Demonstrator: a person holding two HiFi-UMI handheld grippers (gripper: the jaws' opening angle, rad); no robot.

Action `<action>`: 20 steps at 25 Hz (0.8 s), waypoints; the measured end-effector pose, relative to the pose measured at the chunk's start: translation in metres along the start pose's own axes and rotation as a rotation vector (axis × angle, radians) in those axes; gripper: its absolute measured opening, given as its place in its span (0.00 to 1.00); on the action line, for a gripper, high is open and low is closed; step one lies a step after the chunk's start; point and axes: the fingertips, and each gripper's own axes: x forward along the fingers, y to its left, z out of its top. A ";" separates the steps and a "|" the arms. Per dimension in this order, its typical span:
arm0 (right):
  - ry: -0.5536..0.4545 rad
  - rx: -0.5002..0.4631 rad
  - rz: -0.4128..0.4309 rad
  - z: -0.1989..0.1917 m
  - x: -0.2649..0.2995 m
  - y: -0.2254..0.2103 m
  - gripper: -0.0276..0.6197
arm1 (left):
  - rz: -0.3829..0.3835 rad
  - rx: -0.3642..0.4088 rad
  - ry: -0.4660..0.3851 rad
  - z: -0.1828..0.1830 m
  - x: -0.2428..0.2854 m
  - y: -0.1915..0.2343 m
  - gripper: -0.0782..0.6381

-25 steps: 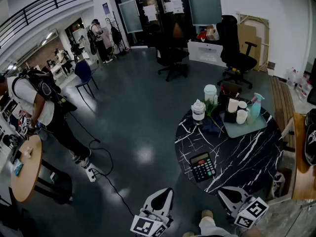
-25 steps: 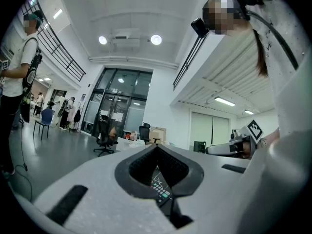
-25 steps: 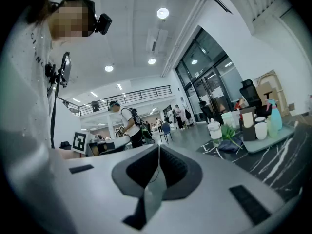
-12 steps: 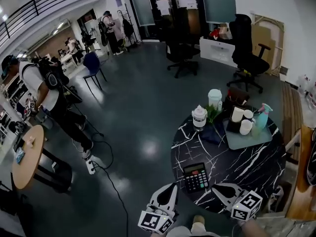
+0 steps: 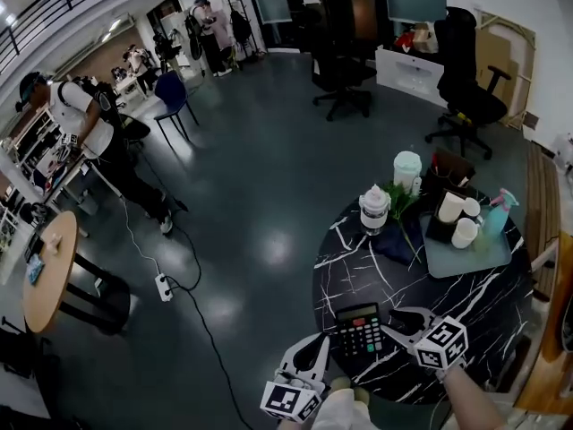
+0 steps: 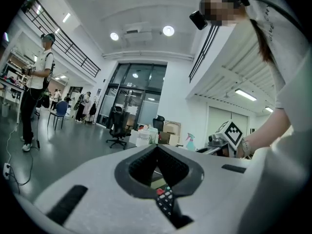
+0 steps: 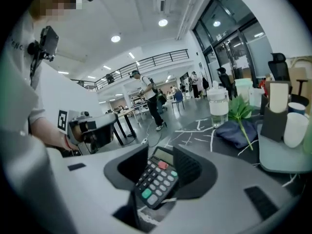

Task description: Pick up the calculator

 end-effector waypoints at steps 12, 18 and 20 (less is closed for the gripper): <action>0.386 0.144 0.175 -0.055 0.074 -0.043 0.35 | 0.013 -0.074 0.053 -0.062 0.017 0.035 0.12; 0.462 0.247 0.229 -0.060 0.091 -0.050 0.35 | 0.005 -0.088 0.061 -0.073 0.025 0.030 0.12; 0.497 0.282 0.258 -0.066 0.095 -0.048 0.35 | -0.009 -0.091 0.065 -0.079 0.025 0.027 0.12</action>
